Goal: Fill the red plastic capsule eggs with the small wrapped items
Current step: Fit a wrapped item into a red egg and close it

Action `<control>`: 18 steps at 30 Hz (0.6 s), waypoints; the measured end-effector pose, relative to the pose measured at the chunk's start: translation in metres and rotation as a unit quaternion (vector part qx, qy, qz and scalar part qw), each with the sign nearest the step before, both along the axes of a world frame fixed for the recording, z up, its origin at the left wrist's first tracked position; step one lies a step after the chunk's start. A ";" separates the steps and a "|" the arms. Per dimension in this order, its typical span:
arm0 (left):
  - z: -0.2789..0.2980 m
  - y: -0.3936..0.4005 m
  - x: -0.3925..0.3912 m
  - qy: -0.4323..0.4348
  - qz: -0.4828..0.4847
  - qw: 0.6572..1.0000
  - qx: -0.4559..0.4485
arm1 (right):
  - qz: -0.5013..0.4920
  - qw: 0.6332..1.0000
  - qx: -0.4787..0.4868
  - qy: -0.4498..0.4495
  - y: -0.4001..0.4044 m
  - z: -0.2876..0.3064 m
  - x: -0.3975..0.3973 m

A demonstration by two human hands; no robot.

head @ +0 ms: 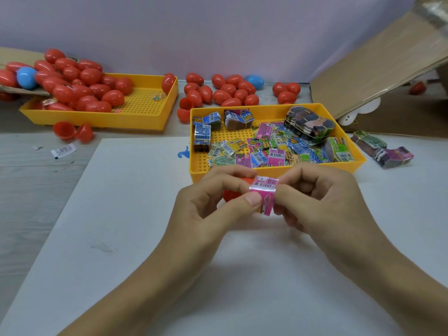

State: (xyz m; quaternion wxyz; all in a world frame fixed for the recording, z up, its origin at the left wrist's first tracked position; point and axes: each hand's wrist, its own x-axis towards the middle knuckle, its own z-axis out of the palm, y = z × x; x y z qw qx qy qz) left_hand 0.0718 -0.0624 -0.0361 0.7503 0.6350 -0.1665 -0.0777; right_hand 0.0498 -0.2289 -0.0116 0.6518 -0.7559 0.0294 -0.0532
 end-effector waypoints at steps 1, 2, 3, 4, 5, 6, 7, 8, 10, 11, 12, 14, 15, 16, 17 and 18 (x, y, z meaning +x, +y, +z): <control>0.000 0.000 0.001 0.005 -0.003 1.000 -0.007 | 0.000 1.000 0.002 0.007 -0.001 0.000 0.000; 0.000 0.000 0.001 0.008 -0.004 1.000 -0.016 | 0.002 1.000 0.001 0.015 -0.001 -0.001 0.001; 0.001 -0.001 0.001 0.009 -0.004 1.000 -0.025 | 0.004 1.000 -0.006 0.019 -0.001 -0.002 0.002; 0.001 -0.001 0.002 0.013 -0.004 0.999 -0.036 | 0.005 1.000 -0.019 0.015 -0.001 -0.003 0.002; 0.001 -0.002 0.002 0.018 -0.003 0.999 -0.043 | 0.004 0.999 -0.040 0.000 -0.002 -0.005 0.002; 0.000 -0.003 0.002 0.024 -0.001 0.999 -0.047 | 0.003 0.997 -0.071 -0.023 -0.002 -0.005 0.001; 0.000 -0.004 0.002 0.028 0.002 0.998 -0.048 | 0.005 0.992 -0.109 -0.058 -0.002 -0.005 0.001; 0.000 -0.004 0.002 0.031 0.006 0.998 -0.046 | 0.011 0.982 -0.155 -0.106 -0.003 -0.003 0.000; 0.000 -0.006 0.003 0.035 0.015 0.998 -0.046 | 0.028 0.942 -0.253 -0.220 -0.005 0.000 -0.002; 0.001 -0.006 0.002 0.037 0.020 0.998 -0.049 | 0.033 0.922 -0.285 -0.260 -0.006 0.000 -0.002; 0.001 -0.007 0.002 0.038 0.022 0.998 -0.052 | 0.033 0.913 -0.295 -0.279 -0.007 0.000 -0.002; 0.001 -0.007 0.002 0.037 0.022 0.997 -0.056 | 0.021 0.926 -0.265 -0.268 -0.007 -0.001 -0.002; 0.001 -0.007 0.002 0.036 0.021 0.997 -0.058 | 0.012 0.939 -0.238 -0.249 -0.006 -0.002 -0.002; 0.002 -0.006 0.002 0.034 0.021 0.997 -0.059 | 0.004 0.950 -0.214 -0.227 -0.005 -0.003 -0.002; 0.002 -0.006 0.002 0.035 0.019 0.997 -0.064 | 0.001 0.958 -0.197 -0.210 -0.005 -0.003 -0.002; 0.002 -0.005 0.002 0.035 0.015 0.997 -0.068 | 0.001 0.962 -0.187 -0.198 -0.004 -0.004 -0.002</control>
